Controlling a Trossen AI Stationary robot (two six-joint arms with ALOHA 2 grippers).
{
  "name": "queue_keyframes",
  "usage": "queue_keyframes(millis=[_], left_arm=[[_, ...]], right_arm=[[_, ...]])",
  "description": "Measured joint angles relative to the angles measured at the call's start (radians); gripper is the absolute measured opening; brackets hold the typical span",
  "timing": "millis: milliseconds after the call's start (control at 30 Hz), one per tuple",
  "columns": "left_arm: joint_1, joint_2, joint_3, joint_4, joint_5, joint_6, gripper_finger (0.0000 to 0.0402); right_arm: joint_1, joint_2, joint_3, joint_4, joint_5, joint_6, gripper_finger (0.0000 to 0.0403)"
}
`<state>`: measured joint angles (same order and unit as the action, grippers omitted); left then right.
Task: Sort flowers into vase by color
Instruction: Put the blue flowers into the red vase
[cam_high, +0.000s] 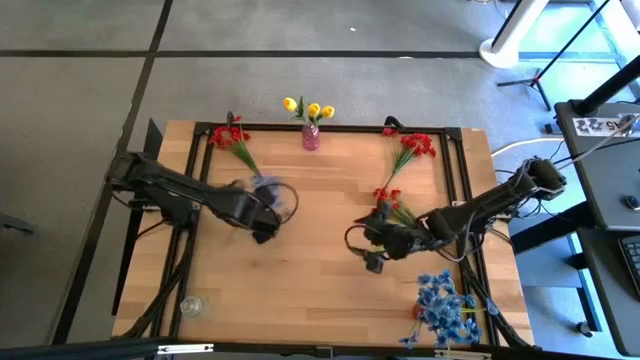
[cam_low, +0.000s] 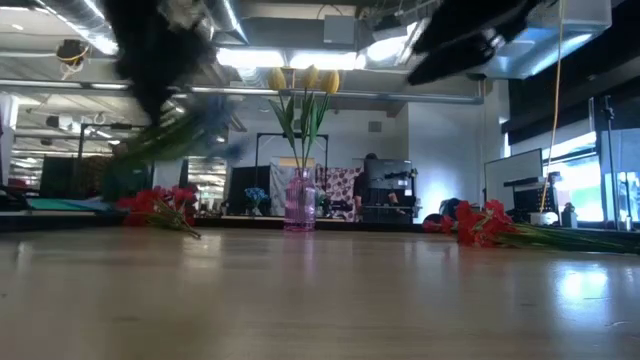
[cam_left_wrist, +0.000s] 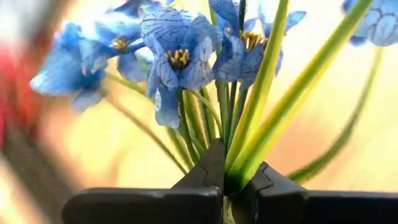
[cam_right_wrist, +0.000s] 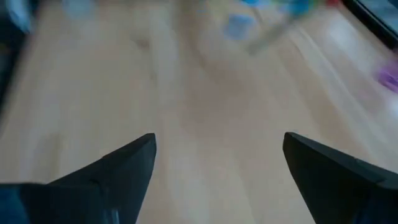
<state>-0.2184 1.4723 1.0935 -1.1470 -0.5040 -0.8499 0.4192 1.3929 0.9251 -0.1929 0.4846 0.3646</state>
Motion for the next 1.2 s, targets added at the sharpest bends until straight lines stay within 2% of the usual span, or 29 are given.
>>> queue_keyframes(millis=[33,100,200,267,367,433,500,633,733,867,967,1100,1200], left_arm=[[-0.004,-0.034,0.005,0.100,-0.070,0.047,0.0002],[-0.007,-0.103,-0.006,0.321,-0.147,0.156,0.0002],[-0.018,-0.180,-0.064,0.673,-0.154,0.341,0.0002],[-0.026,-0.208,-0.116,0.906,-0.116,0.470,0.0002],[-0.036,-0.221,-0.207,1.253,0.015,0.601,0.0002],[-0.036,-0.210,-0.262,1.467,0.097,0.667,0.0002],[-0.033,-0.198,-0.295,1.594,0.127,0.718,0.0002],[-0.032,-0.186,-0.309,1.687,0.167,0.806,0.0002],[-0.037,-0.184,-0.309,1.705,0.190,0.831,0.0003],[-0.050,-0.185,-0.309,1.694,0.194,0.857,0.0003],[-0.073,-0.191,-0.310,1.687,0.242,0.889,0.0003],[-0.119,-0.221,-0.309,1.671,0.236,0.962,0.0004],[-0.133,-0.236,-0.310,1.639,0.201,0.999,0.0004]], right_arm=[[-0.011,0.005,-0.051,0.138,-0.012,-0.032,0.0351],[-0.034,0.024,-0.145,0.425,-0.037,-0.106,0.0351],[-0.079,0.071,-0.228,0.736,-0.052,-0.199,0.0351],[-0.117,0.102,-0.237,0.808,-0.051,-0.257,0.0351],[-0.173,0.142,-0.209,0.816,-0.052,-0.289,0.0351],[-0.204,0.162,-0.171,0.820,-0.100,-0.280,0.0351],[-0.226,0.169,-0.130,0.826,-0.185,-0.267,0.0351],[-0.231,0.167,-0.058,0.813,-0.303,-0.264,0.0344],[-0.231,0.167,-0.016,0.776,-0.366,-0.240,0.0315],[-0.230,0.166,0.019,0.659,-0.373,-0.219,0.0262],[-0.231,0.153,0.045,0.532,-0.365,-0.237,0.0236],[-0.229,0.117,0.080,0.364,-0.366,-0.235,0.0238],[-0.215,0.078,0.098,0.350,-0.387,-0.237,0.0259]])
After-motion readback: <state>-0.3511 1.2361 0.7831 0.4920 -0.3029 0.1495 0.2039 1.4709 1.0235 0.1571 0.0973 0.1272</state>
